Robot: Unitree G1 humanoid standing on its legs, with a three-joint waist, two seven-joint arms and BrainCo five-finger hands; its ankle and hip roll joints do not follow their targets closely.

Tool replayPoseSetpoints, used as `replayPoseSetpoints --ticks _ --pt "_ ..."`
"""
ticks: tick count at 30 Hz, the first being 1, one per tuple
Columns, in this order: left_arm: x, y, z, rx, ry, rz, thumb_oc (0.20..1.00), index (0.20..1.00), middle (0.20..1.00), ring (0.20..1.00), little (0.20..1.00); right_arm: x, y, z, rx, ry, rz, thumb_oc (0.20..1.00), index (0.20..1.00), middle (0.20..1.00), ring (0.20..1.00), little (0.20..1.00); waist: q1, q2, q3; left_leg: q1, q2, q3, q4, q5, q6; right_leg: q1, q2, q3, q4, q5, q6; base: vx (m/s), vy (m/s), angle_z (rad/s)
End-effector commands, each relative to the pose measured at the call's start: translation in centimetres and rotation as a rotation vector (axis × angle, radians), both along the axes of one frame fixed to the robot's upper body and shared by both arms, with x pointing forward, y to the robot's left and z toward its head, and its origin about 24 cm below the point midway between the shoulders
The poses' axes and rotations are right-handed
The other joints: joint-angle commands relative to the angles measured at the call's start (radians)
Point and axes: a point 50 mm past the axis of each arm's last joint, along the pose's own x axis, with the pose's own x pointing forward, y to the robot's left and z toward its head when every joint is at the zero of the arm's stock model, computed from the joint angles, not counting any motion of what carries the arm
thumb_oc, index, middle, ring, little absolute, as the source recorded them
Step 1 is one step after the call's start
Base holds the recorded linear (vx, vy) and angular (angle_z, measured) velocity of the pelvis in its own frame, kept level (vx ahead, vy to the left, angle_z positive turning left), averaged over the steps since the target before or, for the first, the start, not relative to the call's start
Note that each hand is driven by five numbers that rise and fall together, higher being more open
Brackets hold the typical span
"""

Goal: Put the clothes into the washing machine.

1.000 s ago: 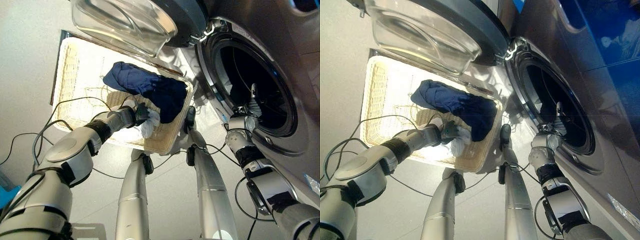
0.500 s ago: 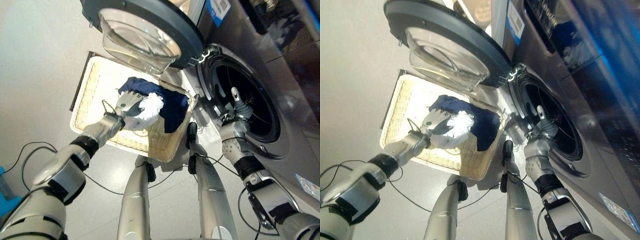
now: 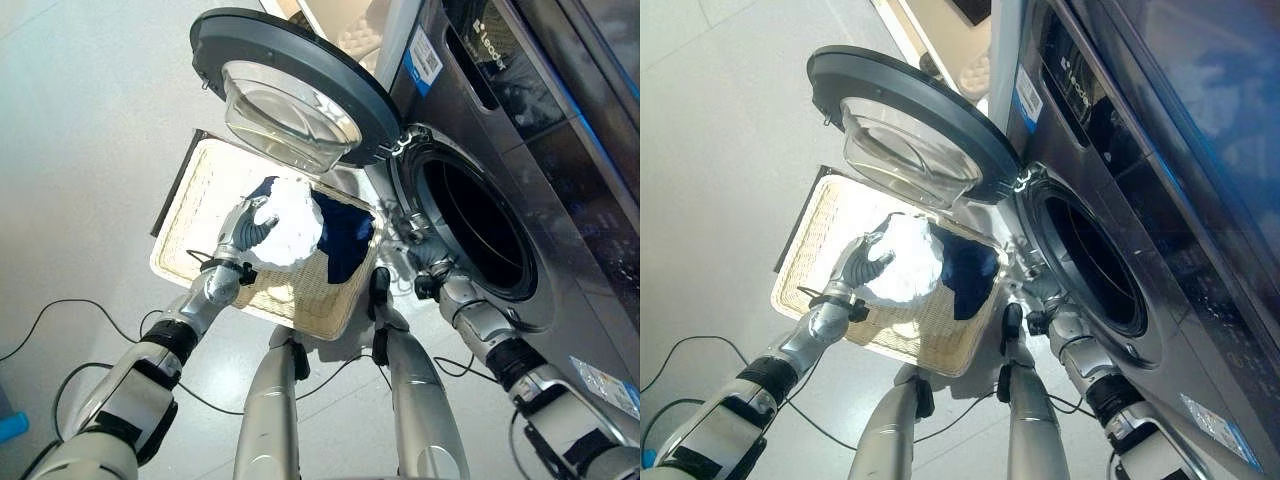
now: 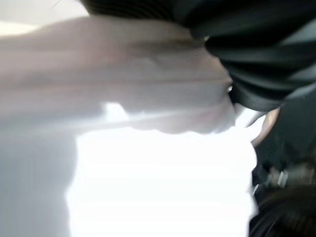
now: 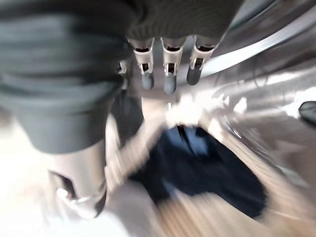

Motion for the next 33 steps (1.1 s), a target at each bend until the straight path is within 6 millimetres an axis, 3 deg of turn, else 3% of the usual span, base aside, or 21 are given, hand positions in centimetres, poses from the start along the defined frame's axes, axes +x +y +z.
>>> replayPoseSetpoints --ticks 1,11,17,23,27,33 --pt "0.2 -1.8 3.2 -0.244 -0.087 -0.187 0.200 0.200 0.200 0.200 0.200 1.0 1.8 3.0 -0.077 -0.123 0.117 1.000 1.000 1.000 1.000 1.000 0.054 0.002 -0.020 0.020 -0.054 0.038 0.027 -0.079 -0.033 0.004 -0.010 -0.071 0.144 -0.123 0.098 0.01 -0.045 0.06" --pt "-0.3 -5.3 3.7 -0.451 0.019 -0.486 0.200 0.200 0.200 0.200 0.200 2.9 3.1 5.1 -0.106 -0.129 0.168 1.000 1.000 1.000 1.000 1.000 0.087 0.028 -0.020 0.023 -0.079 0.012 0.039 -0.092 -0.024 0.028 -0.023 -0.084 0.132 -0.123 0.093 0.01 -0.041 0.07" --pt "-0.6 -7.3 4.5 -0.470 0.055 -0.619 0.200 0.200 0.200 0.200 0.200 3.7 3.5 5.9 -0.082 -0.120 0.165 1.000 1.000 1.000 1.000 1.000 0.102 0.043 -0.020 0.025 -0.092 -0.001 0.041 -0.092 -0.018 0.036 -0.029 -0.091 0.126 -0.119 0.088 0.01 -0.030 0.08" --pt "-1.3 -8.7 5.5 -0.519 0.034 -0.717 0.200 0.200 0.200 0.200 0.200 4.0 4.0 5.4 -0.087 -0.026 0.220 1.000 1.000 1.000 1.000 1.000 0.114 0.052 -0.020 0.024 -0.103 -0.014 0.041 -0.091 -0.015 0.042 -0.030 -0.097 0.122 -0.117 0.083 0.00 -0.013 0.04" --pt "-1.9 -10.0 6.3 -0.573 0.017 -0.806 0.200 0.200 0.200 0.200 0.200 3.8 4.7 3.8 -0.010 0.120 0.322 1.000 1.000 1.000 1.000 1.000 0.126 0.056 -0.020 0.023 -0.112 -0.027 0.047 -0.091 -0.010 0.044 -0.035 -0.101 0.130 -0.117 0.078 0.02 -0.039 0.14" --pt "-2.3 -11.7 7.4 -0.596 0.017 -0.888 0.200 0.200 0.200 0.200 0.200 3.5 6.3 3.6 0.075 0.176 0.447 1.000 1.000 1.000 1.000 1.000 0.134 0.056 -0.020 0.014 -0.121 -0.040 0.056 -0.088 -0.008 0.042 -0.037 -0.110 0.133 -0.114 0.074 0.00 -0.032 0.09"
